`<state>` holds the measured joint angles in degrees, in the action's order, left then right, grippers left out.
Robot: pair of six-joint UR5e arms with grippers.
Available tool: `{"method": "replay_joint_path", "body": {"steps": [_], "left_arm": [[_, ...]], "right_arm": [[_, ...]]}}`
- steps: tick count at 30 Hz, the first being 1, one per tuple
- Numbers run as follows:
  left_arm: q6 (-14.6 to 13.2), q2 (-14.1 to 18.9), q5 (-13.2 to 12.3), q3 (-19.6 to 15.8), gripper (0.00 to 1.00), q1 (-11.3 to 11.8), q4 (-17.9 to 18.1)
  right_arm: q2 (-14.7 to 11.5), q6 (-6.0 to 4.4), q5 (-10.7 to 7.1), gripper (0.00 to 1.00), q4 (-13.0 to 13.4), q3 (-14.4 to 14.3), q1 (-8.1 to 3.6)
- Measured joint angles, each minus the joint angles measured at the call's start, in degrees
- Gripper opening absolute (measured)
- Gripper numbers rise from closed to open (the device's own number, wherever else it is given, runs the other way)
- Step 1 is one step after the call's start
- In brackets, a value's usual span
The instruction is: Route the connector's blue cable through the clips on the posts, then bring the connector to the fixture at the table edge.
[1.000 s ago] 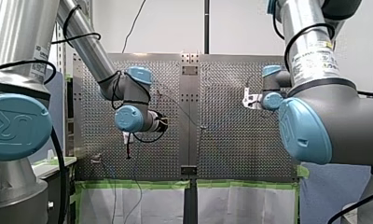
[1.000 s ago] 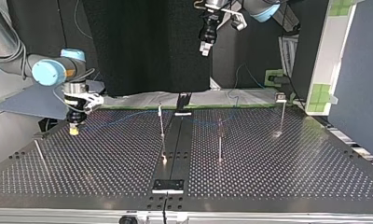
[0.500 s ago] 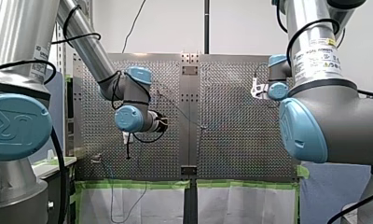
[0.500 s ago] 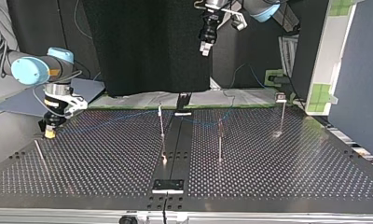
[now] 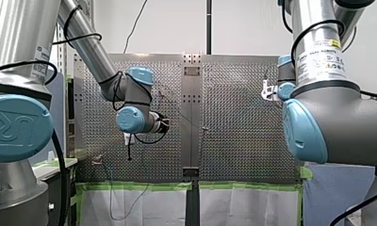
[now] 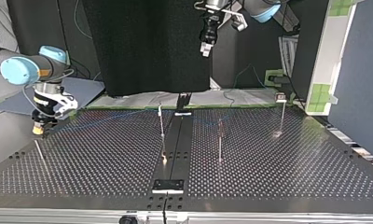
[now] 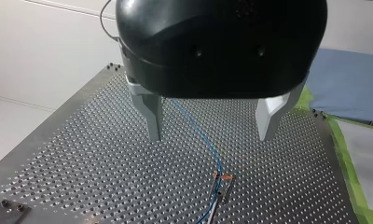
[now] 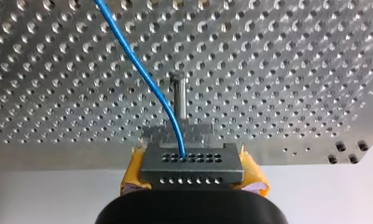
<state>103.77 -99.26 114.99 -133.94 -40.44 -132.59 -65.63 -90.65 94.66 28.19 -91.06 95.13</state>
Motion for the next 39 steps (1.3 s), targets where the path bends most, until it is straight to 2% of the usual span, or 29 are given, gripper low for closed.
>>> {"method": "replay_joint_path", "body": {"steps": [8,19,28,35,39], "left_arm": [[-0.1,0.0,-0.1,0.0,0.98,0.1,-0.1],[-0.1,0.0,-0.1,0.0,0.98,0.1,-0.2],[-0.1,0.0,-0.5,0.0,0.98,0.1,-0.3],[-0.1,0.0,-0.5,0.0,0.98,-0.1,-0.7],[0.0,0.0,-0.7,0.0,0.98,-0.1,-1.4]], "right_arm": [[-0.1,0.14,0.08,0.0,-1.6,0.7,-1.45],[0.3,-0.02,-0.45,0.0,-1.5,0.7,-3.28],[0.4,0.16,-4.28,0.0,-2.3,0.9,-3.54],[0.4,-0.13,-7.64,0.0,-5.1,2.6,-3.78],[0.4,-0.41,-9.8,0.0,-6.6,4.0,-4.31]]}}
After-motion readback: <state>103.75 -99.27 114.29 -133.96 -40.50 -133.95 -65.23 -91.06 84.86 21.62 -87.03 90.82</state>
